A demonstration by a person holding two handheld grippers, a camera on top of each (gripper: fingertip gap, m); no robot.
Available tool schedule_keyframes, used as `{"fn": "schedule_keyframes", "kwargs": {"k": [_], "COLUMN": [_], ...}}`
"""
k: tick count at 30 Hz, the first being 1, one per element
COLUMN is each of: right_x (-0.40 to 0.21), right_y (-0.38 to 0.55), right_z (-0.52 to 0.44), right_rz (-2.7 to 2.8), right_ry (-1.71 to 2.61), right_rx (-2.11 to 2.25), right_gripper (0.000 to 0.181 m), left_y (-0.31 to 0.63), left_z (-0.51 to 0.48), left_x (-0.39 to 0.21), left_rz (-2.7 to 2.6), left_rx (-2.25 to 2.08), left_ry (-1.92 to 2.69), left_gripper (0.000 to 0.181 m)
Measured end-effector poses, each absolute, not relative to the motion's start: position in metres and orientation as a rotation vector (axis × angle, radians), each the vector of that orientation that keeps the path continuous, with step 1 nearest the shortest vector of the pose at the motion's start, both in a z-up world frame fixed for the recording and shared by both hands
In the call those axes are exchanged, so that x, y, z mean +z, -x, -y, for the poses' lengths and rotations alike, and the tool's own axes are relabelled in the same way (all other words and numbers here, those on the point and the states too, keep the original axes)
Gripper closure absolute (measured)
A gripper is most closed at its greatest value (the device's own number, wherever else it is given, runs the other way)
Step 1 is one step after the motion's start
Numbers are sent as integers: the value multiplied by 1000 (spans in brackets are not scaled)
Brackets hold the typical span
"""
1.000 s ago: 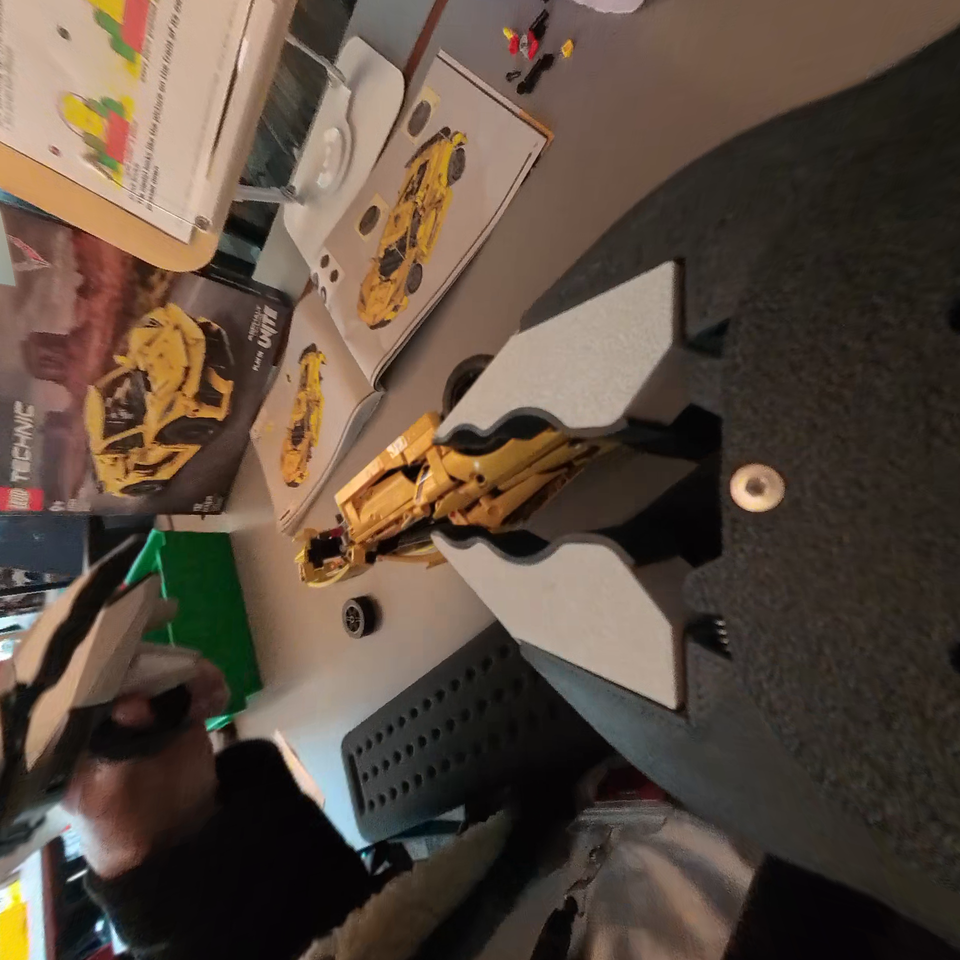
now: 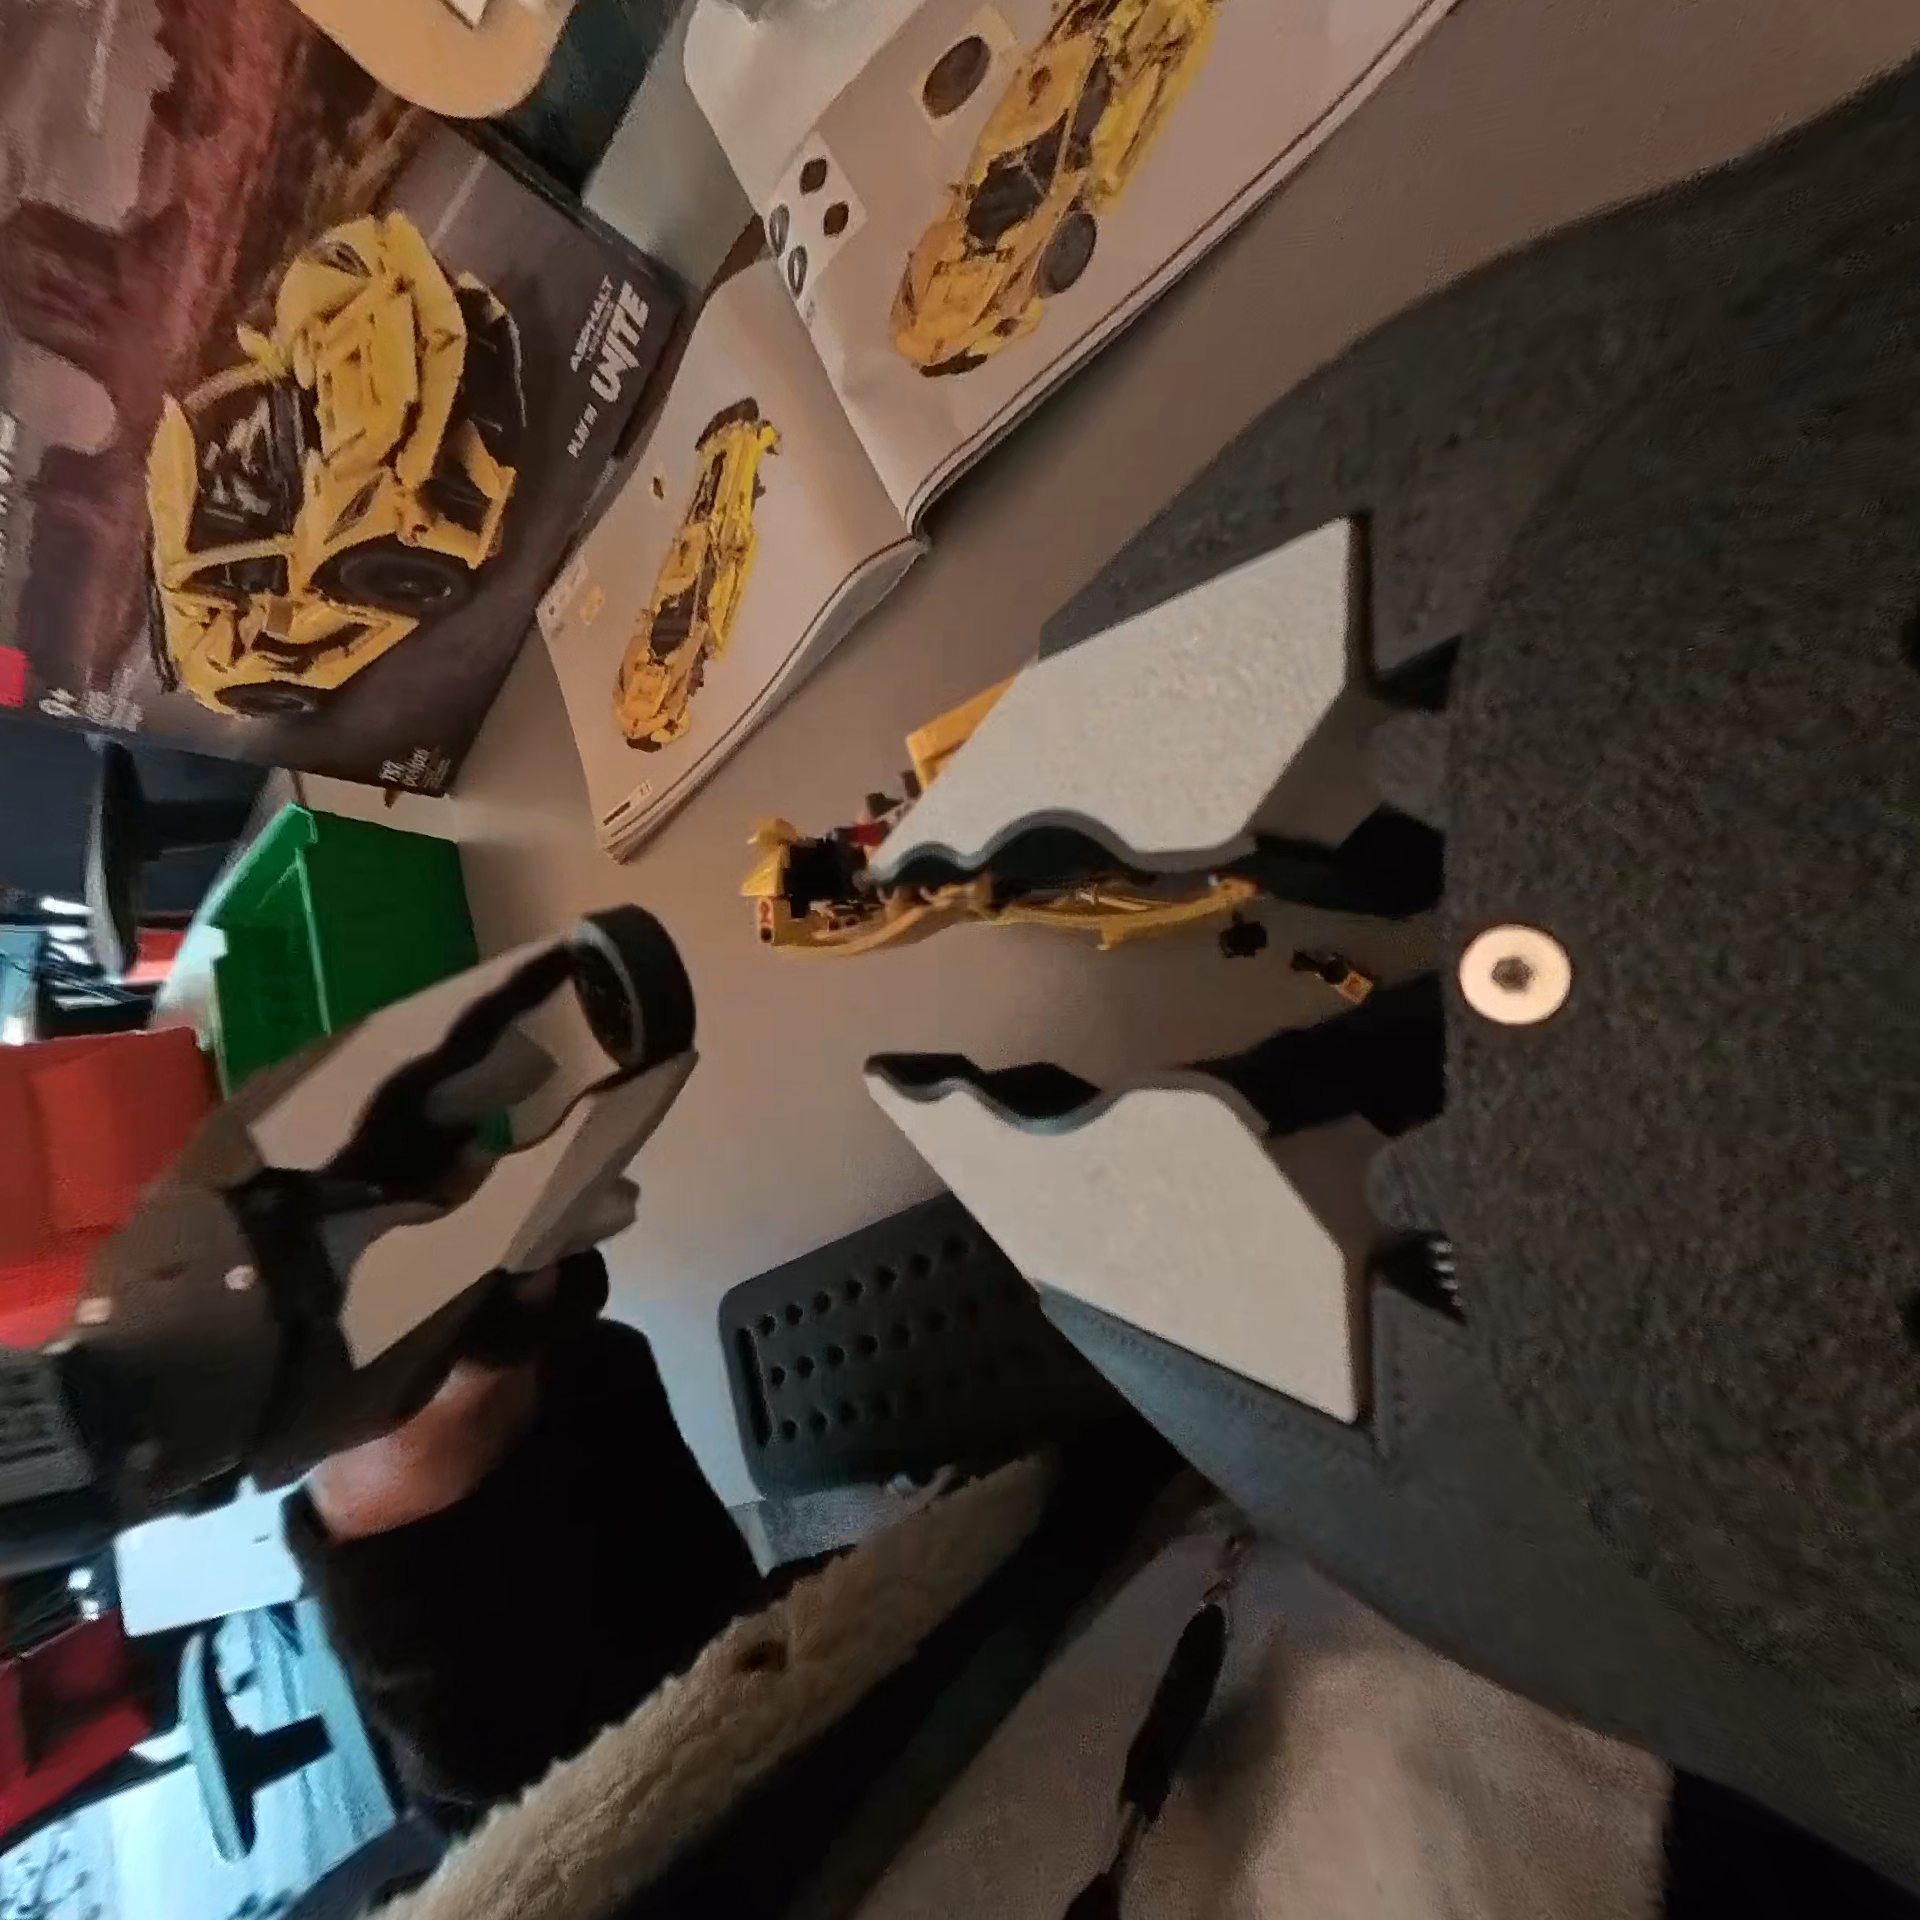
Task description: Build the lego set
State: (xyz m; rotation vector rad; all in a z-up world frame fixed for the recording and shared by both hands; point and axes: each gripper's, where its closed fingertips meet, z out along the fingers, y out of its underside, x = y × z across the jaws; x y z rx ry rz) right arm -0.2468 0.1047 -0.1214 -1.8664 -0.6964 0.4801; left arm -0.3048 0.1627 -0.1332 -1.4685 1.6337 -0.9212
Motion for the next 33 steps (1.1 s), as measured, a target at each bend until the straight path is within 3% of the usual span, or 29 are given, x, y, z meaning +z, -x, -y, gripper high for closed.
{"fn": "schedule_keyframes", "kwargs": {"k": [3, 14, 19, 24, 33], "right_x": [-131, -147, -144, -142, -165], "right_y": [253, 255, 257, 246, 256], "right_z": [-121, -138, -145, -162, -171], "right_rz": [767, 826, 874, 836, 1011], "right_ry": [1944, 1979, 1949, 1988, 2093], "right_rx": [460, 463, 436, 369, 337], "right_gripper": [131, 128, 140, 181, 181], "left_y": [276, 254, 252, 253, 249], "left_z": [-166, -164, -162, -165, -163], "left_x": [-136, -167, -173, -178, -179], "left_rz": [-1746, -1891, -1905, -1909, -1922], "left_rx": [-787, -821, -814, -793, -784], "left_ry": [1471, 1564, 1563, 1592, 1583], "left_gripper": [137, 136, 136, 137, 137]}}
